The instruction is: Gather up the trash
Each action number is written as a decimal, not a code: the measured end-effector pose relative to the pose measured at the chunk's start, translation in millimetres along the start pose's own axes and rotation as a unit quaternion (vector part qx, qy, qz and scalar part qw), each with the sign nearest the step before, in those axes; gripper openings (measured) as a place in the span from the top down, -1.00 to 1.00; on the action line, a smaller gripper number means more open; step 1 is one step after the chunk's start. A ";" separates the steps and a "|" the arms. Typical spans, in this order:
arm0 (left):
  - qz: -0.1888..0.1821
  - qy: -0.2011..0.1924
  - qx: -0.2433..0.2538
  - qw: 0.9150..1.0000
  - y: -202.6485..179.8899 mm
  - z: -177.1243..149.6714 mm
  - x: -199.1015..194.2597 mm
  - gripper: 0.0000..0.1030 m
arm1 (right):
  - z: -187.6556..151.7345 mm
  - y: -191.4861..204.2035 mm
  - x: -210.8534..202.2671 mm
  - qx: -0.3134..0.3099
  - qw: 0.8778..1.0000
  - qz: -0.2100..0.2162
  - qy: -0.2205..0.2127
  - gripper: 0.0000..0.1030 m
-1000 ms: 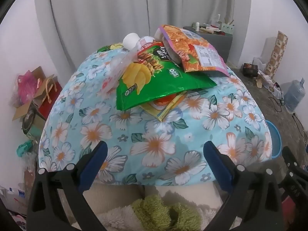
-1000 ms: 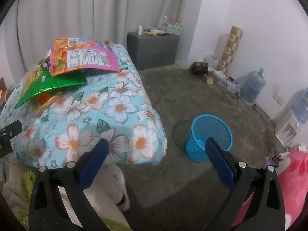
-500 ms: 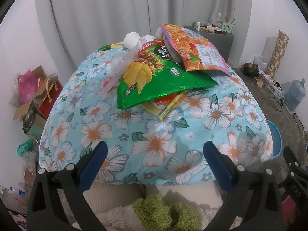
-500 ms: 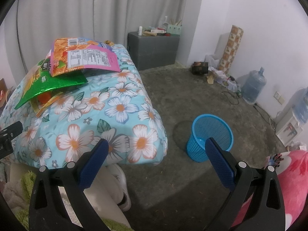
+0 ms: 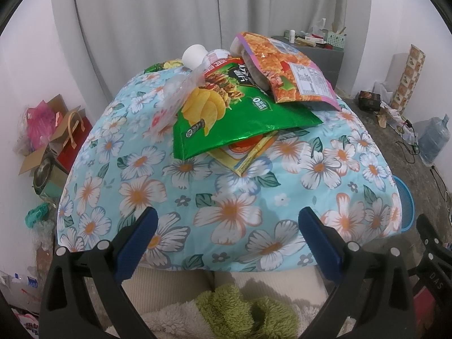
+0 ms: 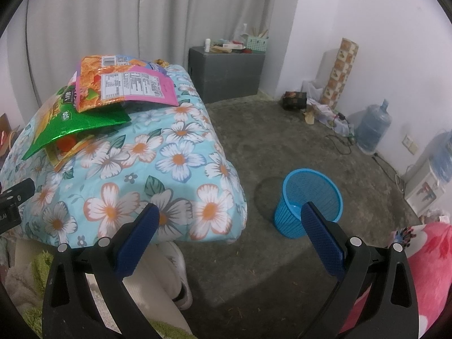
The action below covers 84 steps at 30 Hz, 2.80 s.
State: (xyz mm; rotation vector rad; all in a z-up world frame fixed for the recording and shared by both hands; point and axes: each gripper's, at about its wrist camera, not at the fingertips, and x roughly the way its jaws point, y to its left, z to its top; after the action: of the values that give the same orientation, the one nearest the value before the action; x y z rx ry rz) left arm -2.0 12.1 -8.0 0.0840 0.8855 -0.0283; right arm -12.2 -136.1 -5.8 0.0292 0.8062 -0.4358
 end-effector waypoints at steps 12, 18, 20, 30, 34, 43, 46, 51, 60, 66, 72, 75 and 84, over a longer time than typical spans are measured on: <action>0.000 0.001 0.000 1.000 -0.2 1.3 0.8 -0.89 | -0.4 0.4 1.6 0.001 1.000 0.001 0.000 -0.87; 0.000 0.002 0.000 1.000 -0.4 2.0 1.1 -0.89 | -0.2 0.6 1.8 0.000 1.000 0.001 0.000 -0.87; 0.000 0.002 0.000 1.000 0.2 1.8 1.3 -0.89 | 0.0 0.9 1.5 -0.001 1.000 0.000 0.000 -0.87; 0.000 0.003 -0.001 1.000 0.6 1.9 1.9 -0.89 | -0.2 0.0 1.4 0.000 1.000 0.001 -0.001 -0.87; -0.001 0.004 0.000 1.000 0.4 2.5 2.3 -0.89 | -0.4 0.2 0.5 0.000 1.000 0.001 0.000 -0.87; 0.000 0.005 0.000 1.000 1.5 1.8 2.9 -0.89 | -0.8 0.3 -0.3 0.000 1.000 0.001 -0.001 -0.87; -0.001 0.004 -0.001 1.000 2.3 1.6 3.0 -0.89 | -1.0 0.1 -0.1 0.000 1.000 0.001 0.000 -0.87; 0.002 -0.004 0.001 1.000 6.7 -0.5 1.7 -0.89 | 1.5 4.7 4.6 0.000 1.000 0.004 0.005 -0.87; 0.006 -0.033 -0.013 0.999 43.4 23.4 3.1 -0.89 | 40.0 24.5 20.2 0.008 0.995 0.100 -0.015 -0.87; -0.046 -0.059 -0.021 0.997 73.3 50.0 12.2 -0.89 | 70.4 23.7 45.3 0.097 0.966 0.238 -0.013 -0.87; -0.150 -0.094 -0.032 0.984 90.7 61.7 16.7 -0.89 | 96.3 25.5 99.3 0.220 0.889 0.396 0.060 -0.70; -0.169 -0.090 -0.048 0.980 94.4 65.8 21.0 -0.89 | 102.8 28.7 121.6 0.256 0.861 0.432 0.086 -0.61; -0.143 -0.113 -0.050 0.982 116.2 79.6 38.1 -0.89 | 116.1 41.4 171.8 0.332 0.789 0.497 0.143 -0.49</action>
State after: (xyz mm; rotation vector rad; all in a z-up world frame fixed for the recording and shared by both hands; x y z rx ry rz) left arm 90.4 121.5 19.8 -0.1401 0.6637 -0.2573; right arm 188.8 -183.3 -51.6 1.1627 0.7818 0.3329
